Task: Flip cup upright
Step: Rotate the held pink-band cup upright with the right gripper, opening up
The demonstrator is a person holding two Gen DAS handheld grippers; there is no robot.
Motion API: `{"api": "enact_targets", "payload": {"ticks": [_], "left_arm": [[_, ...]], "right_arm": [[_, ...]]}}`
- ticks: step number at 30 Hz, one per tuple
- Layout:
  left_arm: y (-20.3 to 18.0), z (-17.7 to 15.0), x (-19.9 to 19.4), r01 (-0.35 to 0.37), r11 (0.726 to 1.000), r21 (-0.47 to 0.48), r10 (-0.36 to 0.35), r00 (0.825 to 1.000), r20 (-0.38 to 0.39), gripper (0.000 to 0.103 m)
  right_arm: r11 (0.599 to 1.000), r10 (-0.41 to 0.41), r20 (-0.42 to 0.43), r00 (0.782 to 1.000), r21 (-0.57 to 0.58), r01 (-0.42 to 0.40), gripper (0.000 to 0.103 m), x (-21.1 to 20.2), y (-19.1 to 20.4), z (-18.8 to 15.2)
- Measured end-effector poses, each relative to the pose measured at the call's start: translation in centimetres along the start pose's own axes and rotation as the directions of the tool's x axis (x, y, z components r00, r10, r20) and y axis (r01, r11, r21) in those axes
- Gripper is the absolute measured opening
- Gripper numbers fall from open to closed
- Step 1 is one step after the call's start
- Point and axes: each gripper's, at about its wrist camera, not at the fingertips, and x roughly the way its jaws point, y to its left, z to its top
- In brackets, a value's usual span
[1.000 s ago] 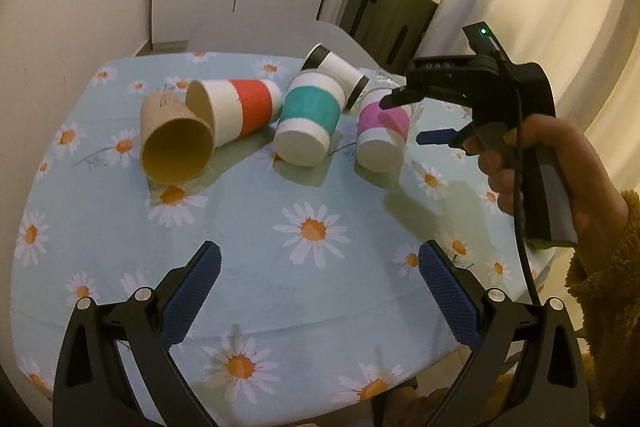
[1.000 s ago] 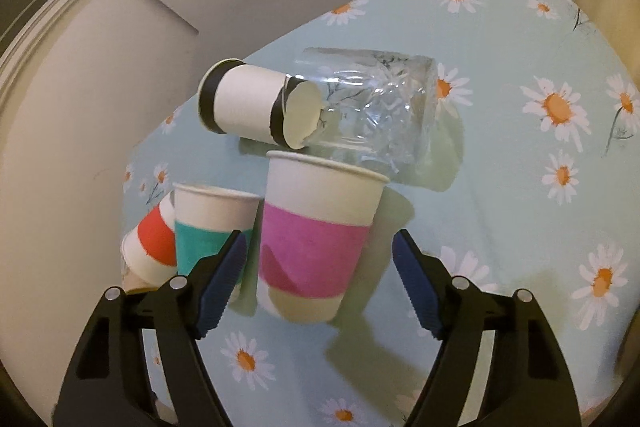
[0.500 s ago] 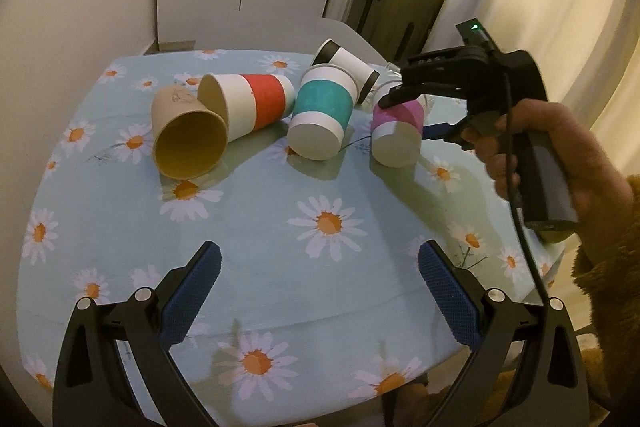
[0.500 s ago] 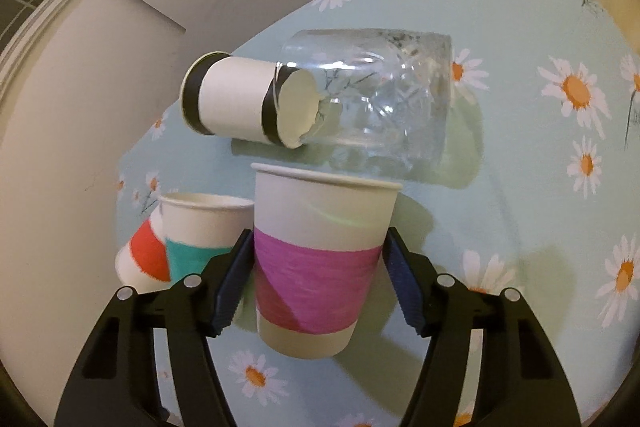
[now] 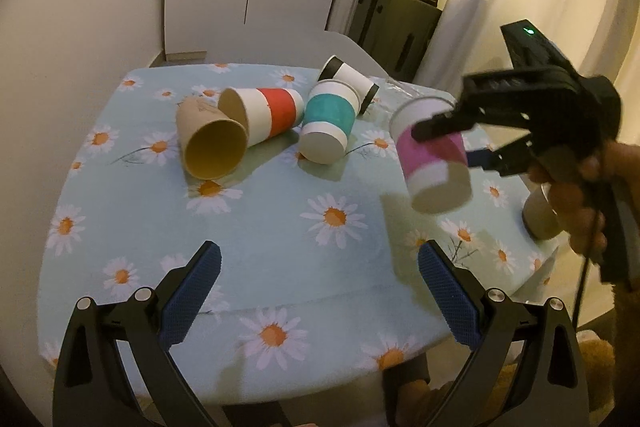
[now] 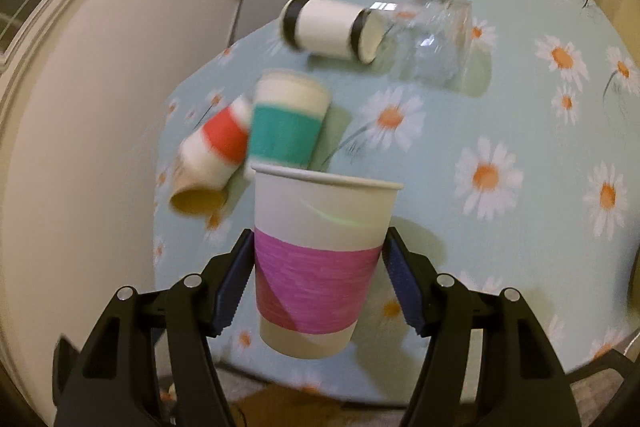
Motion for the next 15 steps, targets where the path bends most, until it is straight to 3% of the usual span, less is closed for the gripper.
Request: {"api": "enact_targets", "payload": {"ticks": [7,15], "left_arm": [[0.5,-1.1,-1.2,-0.032,0.999,0.034,0.033,0.999,-0.034,0.096],[1.9,-2.5,-0.5,-0.069,0.997,0.028,0.071,0.994,-0.086,0.096]], "right_arm": [[0.995,0.008,-0.061,0.998,-0.094,-0.014,0.065,0.5,2.9,-5.1],[0.993,-0.045,-0.097,0.994,-0.112,0.034,0.065,3.8,2.4,-6.8]]}}
